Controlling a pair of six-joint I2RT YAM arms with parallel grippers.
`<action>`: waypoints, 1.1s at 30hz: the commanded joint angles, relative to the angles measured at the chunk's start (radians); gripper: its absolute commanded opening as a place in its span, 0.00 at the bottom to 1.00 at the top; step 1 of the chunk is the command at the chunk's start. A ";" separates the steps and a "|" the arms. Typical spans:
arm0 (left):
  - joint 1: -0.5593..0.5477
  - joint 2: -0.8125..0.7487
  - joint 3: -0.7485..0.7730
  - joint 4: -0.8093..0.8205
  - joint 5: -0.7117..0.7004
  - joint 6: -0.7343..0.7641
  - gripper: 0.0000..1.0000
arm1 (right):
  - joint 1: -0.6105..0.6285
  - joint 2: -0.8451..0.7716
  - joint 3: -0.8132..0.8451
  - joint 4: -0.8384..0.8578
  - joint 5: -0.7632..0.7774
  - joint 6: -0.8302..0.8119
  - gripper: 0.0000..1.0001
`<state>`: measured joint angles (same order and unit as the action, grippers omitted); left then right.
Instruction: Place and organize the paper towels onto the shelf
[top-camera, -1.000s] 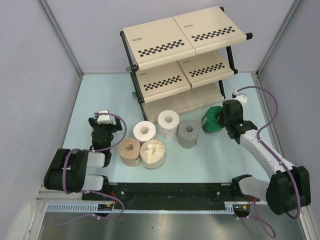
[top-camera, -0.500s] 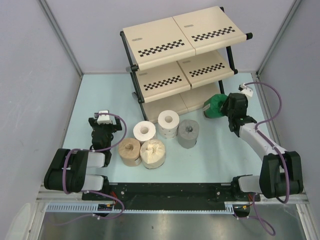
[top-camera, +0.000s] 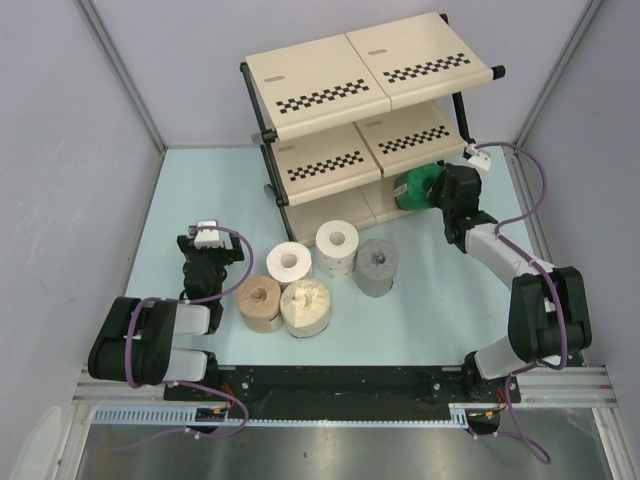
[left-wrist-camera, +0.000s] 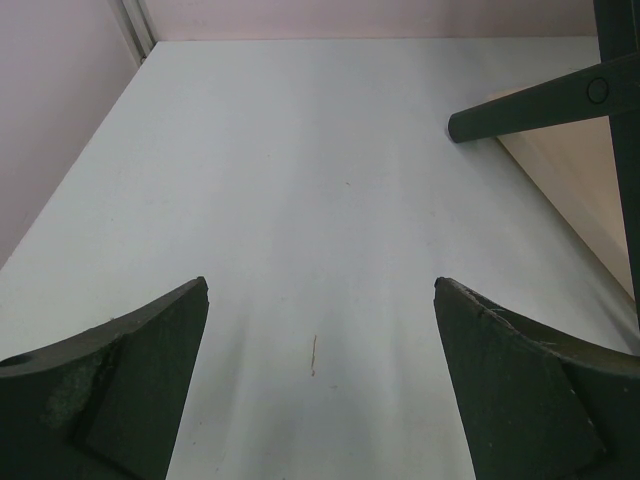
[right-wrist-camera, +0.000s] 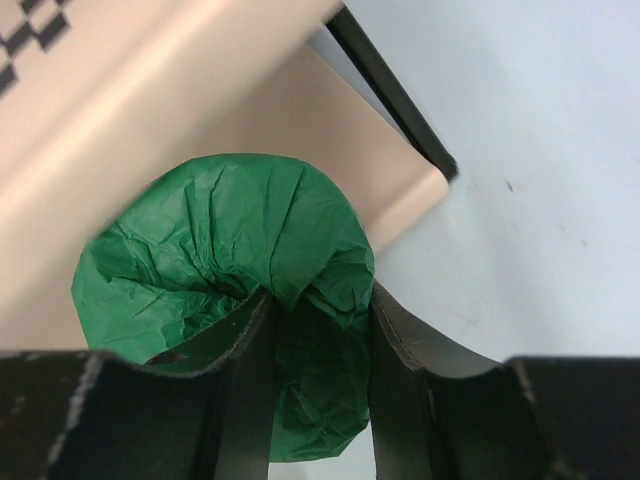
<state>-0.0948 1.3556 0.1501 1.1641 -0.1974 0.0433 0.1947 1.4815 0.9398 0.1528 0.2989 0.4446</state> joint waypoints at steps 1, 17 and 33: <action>0.004 -0.015 0.012 0.037 0.021 -0.005 1.00 | 0.017 0.063 0.117 0.077 0.048 -0.020 0.36; 0.004 -0.013 0.012 0.037 0.021 -0.006 1.00 | 0.051 0.235 0.254 0.094 0.074 -0.070 0.37; 0.004 -0.015 0.012 0.037 0.021 -0.006 1.00 | 0.066 0.303 0.281 0.110 0.082 -0.043 0.61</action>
<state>-0.0948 1.3556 0.1501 1.1641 -0.1974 0.0433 0.2577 1.7752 1.1698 0.1898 0.3805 0.3779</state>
